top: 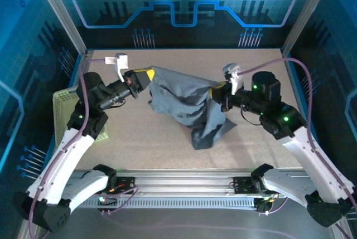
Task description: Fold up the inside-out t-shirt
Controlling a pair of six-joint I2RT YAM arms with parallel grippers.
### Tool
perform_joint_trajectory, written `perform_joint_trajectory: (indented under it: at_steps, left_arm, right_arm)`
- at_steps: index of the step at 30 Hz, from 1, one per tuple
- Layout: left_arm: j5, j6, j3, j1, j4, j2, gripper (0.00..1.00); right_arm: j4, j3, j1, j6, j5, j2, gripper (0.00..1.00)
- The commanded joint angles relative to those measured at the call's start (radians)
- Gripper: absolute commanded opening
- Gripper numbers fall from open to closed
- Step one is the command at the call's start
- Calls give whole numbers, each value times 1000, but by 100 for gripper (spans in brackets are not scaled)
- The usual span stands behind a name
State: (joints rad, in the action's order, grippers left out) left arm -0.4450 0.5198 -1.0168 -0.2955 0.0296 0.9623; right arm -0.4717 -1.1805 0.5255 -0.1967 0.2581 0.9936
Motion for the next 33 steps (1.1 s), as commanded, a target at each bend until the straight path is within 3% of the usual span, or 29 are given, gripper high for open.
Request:
perform_joint_trajectory:
  at_steps: [1, 4, 8, 11, 13, 16, 20, 23, 28, 33]
  left_arm:
    - [204, -42, 27, 9, -207, 135, 0]
    - [301, -57, 24, 15, -309, 268, 0]
    - [281, -47, 44, 16, -314, 372, 0]
    - [246, -23, 80, 16, -257, 365, 0]
    - [276, -34, 75, 16, -280, 375, 0]
    - [333, -56, 44, 17, -345, 424, 0]
    - [311, -55, 24, 16, -358, 466, 0]
    - [263, -38, 29, 16, -318, 458, 0]
    - [248, -35, 23, 16, -303, 442, 0]
    - [245, -33, 23, 15, -305, 432, 0]
  right_arm:
    - [0, 68, -34, -13, 87, 170, 0]
    - [-3, 65, -71, -47, 7, 350, 0]
    - [-39, 3, -74, -58, -139, 532, 0]
    - [-53, -26, -74, -62, -186, 580, 2]
    - [-72, -49, -74, -69, -224, 612, 11]
    - [-91, -76, -71, -73, -257, 660, 14]
    - [-114, -97, -33, -80, -408, 658, 42]
    - [-142, -112, 31, -64, -524, 594, 53]
    - [-158, -138, 129, -133, -432, 534, 56]
    - [-151, -179, 198, -212, -417, 629, 53]
